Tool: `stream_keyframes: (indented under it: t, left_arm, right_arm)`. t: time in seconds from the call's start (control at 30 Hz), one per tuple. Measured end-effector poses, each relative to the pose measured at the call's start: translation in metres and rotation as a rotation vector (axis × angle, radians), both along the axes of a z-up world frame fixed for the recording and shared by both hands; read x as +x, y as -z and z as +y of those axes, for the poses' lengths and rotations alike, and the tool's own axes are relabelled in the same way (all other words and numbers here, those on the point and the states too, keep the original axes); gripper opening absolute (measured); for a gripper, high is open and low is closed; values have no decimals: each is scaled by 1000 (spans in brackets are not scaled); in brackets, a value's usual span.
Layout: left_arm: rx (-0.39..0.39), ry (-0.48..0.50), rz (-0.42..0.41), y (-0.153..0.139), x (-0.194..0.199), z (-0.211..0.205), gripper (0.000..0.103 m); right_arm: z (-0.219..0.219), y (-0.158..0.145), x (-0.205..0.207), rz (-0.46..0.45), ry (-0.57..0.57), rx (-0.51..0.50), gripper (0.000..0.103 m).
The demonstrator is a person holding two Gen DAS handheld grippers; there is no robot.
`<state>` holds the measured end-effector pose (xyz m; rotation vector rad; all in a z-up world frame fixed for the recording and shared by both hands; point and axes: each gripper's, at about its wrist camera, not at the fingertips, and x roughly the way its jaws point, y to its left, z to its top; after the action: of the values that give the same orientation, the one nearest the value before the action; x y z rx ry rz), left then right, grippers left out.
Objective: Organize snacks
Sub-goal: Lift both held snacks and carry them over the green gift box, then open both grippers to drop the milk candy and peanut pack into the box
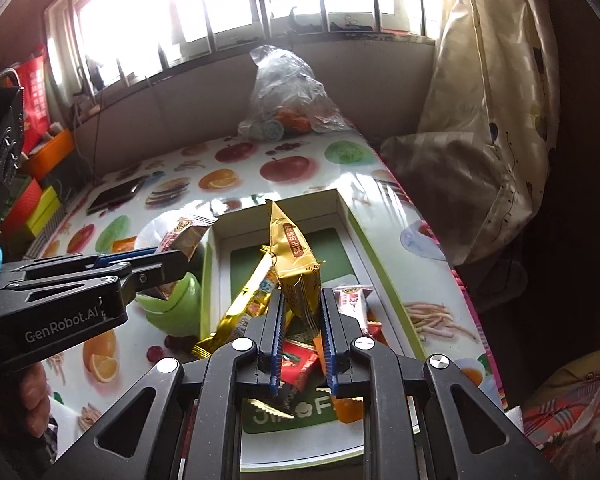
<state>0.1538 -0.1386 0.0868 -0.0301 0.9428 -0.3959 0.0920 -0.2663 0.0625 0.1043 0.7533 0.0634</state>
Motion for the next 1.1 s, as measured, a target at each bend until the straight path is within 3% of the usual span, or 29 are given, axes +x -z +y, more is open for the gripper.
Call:
stream_keyframes:
  t: [0.4, 0.9, 1.1]
  left_arm:
    - [67, 29, 41, 24, 16, -27, 21]
    - [66, 50, 63, 35, 19, -44, 21]
    - [68, 55, 64, 35, 19, -45, 22]
  right_arm:
    - [-14, 24, 15, 51, 39, -36, 16]
    - [-18, 33, 20, 65, 47, -50, 17]
    - [-16, 35, 20, 74, 56, -57, 22]
